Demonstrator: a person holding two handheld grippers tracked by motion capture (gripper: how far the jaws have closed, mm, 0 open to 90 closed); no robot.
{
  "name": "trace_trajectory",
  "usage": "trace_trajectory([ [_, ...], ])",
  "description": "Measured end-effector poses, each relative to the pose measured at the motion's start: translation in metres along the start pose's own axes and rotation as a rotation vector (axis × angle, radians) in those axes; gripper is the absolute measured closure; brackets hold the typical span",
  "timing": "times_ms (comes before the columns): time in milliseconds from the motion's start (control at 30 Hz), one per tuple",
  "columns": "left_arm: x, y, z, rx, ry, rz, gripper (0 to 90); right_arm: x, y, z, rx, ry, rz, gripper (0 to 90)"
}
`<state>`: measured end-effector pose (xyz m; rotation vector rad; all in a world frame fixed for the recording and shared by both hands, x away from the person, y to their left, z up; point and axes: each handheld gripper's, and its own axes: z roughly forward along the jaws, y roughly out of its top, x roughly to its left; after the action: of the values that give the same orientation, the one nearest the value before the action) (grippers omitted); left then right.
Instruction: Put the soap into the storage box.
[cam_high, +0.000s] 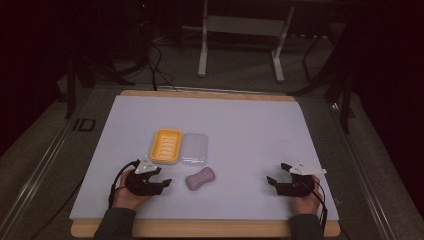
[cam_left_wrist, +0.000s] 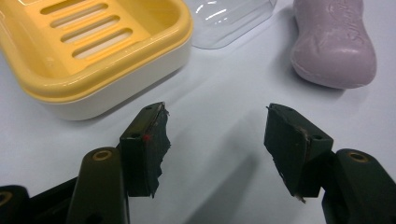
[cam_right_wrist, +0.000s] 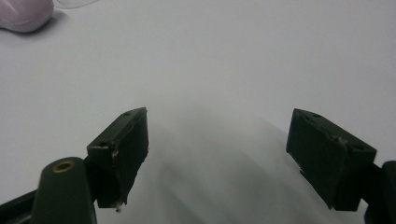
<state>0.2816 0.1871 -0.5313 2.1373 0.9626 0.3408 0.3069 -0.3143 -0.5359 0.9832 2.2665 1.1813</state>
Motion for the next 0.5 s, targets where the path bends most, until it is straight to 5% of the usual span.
trace_trajectory([
  [500, 0.000, 0.014, -0.010, 0.052, -0.022, 0.040, 41.9, 0.003, 0.000, -0.001, -0.008, -0.024, -0.020, 21.0],
])
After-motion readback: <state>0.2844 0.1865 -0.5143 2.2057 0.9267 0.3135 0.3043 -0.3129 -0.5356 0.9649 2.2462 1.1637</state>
